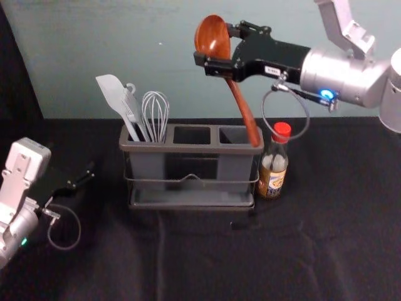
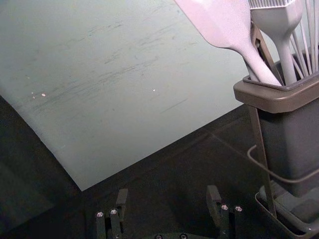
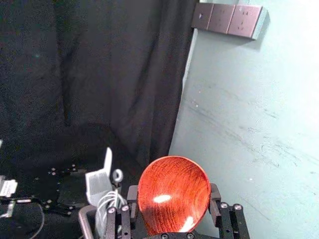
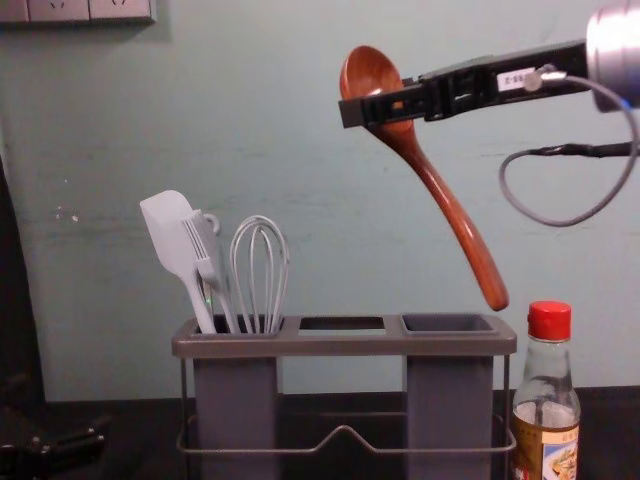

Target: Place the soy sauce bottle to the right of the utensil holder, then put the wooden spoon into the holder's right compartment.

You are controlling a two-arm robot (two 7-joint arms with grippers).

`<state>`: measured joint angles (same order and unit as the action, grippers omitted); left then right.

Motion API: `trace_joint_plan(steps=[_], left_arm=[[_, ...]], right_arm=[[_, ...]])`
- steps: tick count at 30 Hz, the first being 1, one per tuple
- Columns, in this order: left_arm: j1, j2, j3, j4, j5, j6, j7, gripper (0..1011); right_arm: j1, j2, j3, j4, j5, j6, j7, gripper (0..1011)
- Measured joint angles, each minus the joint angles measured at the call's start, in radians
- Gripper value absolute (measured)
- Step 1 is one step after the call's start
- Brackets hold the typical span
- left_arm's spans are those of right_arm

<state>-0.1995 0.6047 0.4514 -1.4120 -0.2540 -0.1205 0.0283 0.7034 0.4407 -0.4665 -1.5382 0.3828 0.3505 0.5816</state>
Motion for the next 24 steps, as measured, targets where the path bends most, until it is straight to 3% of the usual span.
trace_joint_plan(steps=[16, 24], left_arm=[[0.000, 0.000, 0.000, 0.000, 0.000, 0.000, 0.000, 1012], [0.000, 0.000, 0.000, 0.000, 0.000, 0.000, 0.000, 1012]], right_arm=[[0.135, -0.069, -0.080, 0.255, 0.005, -0.083, 0.028, 837], [0.167, -0.089, -0.108, 0.318, 0.004, -0.103, 0.037, 837]])
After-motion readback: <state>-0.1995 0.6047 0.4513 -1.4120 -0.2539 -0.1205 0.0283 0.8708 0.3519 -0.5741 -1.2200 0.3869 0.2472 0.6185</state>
